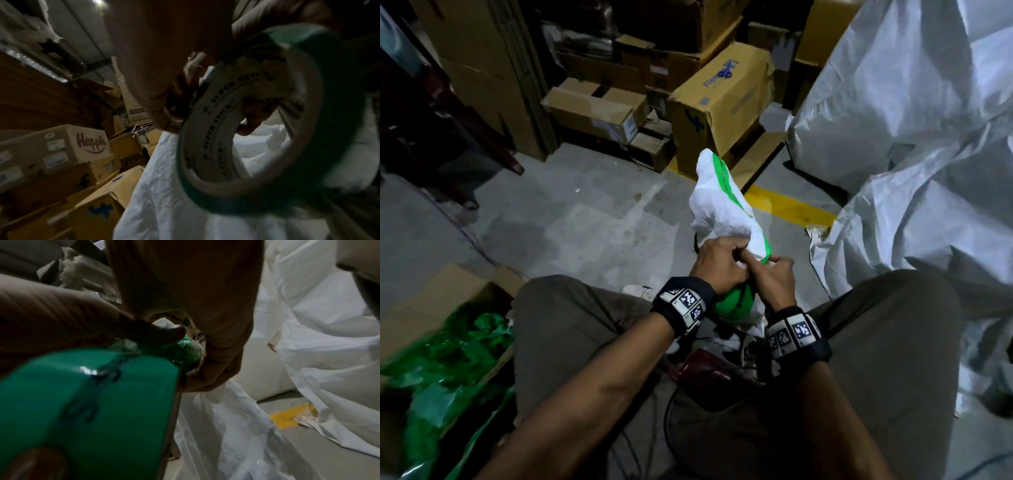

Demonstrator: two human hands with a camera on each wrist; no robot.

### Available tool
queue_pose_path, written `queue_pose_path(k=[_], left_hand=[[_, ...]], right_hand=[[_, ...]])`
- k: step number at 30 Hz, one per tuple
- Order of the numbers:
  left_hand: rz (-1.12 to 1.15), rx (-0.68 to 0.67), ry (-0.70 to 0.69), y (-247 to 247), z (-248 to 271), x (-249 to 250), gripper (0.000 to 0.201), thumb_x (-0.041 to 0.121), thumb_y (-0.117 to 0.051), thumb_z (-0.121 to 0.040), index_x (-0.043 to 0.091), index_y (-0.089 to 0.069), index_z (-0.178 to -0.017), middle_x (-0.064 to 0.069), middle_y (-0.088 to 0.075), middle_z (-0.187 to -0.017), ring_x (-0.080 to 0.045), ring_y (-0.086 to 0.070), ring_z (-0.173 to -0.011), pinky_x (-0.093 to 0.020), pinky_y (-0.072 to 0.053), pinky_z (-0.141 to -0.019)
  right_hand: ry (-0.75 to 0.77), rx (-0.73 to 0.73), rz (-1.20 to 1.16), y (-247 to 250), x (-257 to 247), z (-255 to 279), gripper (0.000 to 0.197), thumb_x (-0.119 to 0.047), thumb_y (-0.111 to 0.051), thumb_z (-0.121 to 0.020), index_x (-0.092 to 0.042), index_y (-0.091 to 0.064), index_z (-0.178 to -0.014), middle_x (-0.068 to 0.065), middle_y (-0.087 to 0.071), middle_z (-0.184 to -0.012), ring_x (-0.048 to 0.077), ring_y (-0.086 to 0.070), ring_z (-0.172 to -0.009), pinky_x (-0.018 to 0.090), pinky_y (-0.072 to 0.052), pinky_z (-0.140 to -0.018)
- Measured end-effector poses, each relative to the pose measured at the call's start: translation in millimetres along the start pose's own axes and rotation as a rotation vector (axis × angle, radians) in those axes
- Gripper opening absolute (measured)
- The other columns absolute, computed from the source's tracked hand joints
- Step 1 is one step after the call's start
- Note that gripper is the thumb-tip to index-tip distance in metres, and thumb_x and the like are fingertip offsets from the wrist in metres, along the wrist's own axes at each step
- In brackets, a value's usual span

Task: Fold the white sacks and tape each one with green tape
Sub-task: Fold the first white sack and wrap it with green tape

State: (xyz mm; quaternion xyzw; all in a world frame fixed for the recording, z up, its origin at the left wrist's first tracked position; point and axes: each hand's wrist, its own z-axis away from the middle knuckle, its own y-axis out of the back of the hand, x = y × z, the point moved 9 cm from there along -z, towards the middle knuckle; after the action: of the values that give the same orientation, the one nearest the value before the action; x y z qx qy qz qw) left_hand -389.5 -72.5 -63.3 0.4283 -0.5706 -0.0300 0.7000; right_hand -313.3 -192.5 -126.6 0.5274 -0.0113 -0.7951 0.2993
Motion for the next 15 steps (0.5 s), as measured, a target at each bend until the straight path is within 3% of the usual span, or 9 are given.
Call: queue_pose_path(k=[2, 5, 6, 8, 11, 13, 15], left_hand=[[0.07, -0.022, 0.046, -8, 3, -10, 0.062, 0.035, -0.071, -0.057, 0.01, -0.071, -0.113, -0.014, -0.071, -0.106, -0.028, -0.067, -0.097, -0.041, -0.056, -0.084], [0.087, -0.28, 0.298, -34, 20, -41, 0.108, 0.042, -0.09, -0.047, 0.024, -0.039, -0.14, -0.008, -0.046, -0.135, -0.025, -0.049, -0.122, -0.041, -0.049, -0.102], [0.093, -0.36, 0.362, -43, 29, -50, 0.109, 0.037, -0.094, -0.049, 0.024, -0.034, -0.139, -0.007, -0.045, -0.137, -0.024, -0.049, -0.122, -0.041, -0.049, -0.102], [0.103, -0.379, 0.404, -50, 42, -56, 0.096, 0.034, -0.095, -0.053, 0.028, -0.038, -0.129, -0.003, -0.053, -0.129, -0.022, -0.056, -0.113, -0.04, -0.052, -0.096], [-0.051, -0.312, 0.388, -42, 52, -49, 0.088, 0.051, -0.09, -0.046, 0.041, -0.039, -0.117, 0.003, -0.055, -0.12, -0.021, -0.059, -0.103, -0.039, -0.054, -0.087], [-0.202, -0.305, 0.347, -39, 57, -43, 0.09, 0.061, -0.086, -0.044, 0.044, -0.038, -0.118, 0.003, -0.052, -0.119, -0.023, -0.058, -0.105, -0.039, -0.052, -0.085], [-0.29, -0.303, 0.288, -39, 61, -35, 0.099, 0.068, -0.083, -0.047, 0.042, -0.037, -0.131, -0.001, -0.049, -0.126, -0.027, -0.054, -0.116, -0.04, -0.049, -0.09]], right_hand=[[0.017, 0.035, -0.008, 5, -4, -1, 0.068, -0.05, -0.079, -0.076, -0.01, -0.046, -0.118, 0.009, -0.058, -0.114, 0.027, -0.059, -0.107, 0.04, -0.05, -0.092], [0.051, 0.026, -0.001, 10, -8, -2, 0.061, -0.045, -0.072, -0.081, -0.017, -0.043, -0.127, 0.016, -0.06, -0.121, 0.031, -0.059, -0.109, 0.039, -0.048, -0.09], [0.072, 0.001, 0.017, 10, -9, -1, 0.057, -0.043, -0.07, -0.082, -0.021, -0.044, -0.129, 0.016, -0.061, -0.121, 0.031, -0.059, -0.108, 0.037, -0.047, -0.089], [0.126, -0.047, 0.068, 8, -10, 0, 0.048, -0.043, -0.067, -0.083, -0.031, -0.05, -0.126, 0.011, -0.065, -0.117, 0.029, -0.061, -0.106, 0.037, -0.048, -0.088], [0.178, -0.08, 0.219, 10, -6, 1, 0.047, -0.052, -0.059, -0.077, -0.037, -0.056, -0.121, 0.009, -0.07, -0.11, 0.03, -0.064, -0.102, 0.042, -0.052, -0.091], [0.168, -0.078, 0.306, 15, -3, 0, 0.058, -0.058, -0.055, -0.069, -0.035, -0.06, -0.122, 0.011, -0.07, -0.11, 0.032, -0.065, -0.103, 0.042, -0.052, -0.093], [0.147, -0.074, 0.399, 18, 0, -2, 0.06, -0.054, -0.056, -0.072, -0.03, -0.063, -0.127, 0.017, -0.064, -0.121, 0.035, -0.06, -0.112, 0.039, -0.048, -0.098]])
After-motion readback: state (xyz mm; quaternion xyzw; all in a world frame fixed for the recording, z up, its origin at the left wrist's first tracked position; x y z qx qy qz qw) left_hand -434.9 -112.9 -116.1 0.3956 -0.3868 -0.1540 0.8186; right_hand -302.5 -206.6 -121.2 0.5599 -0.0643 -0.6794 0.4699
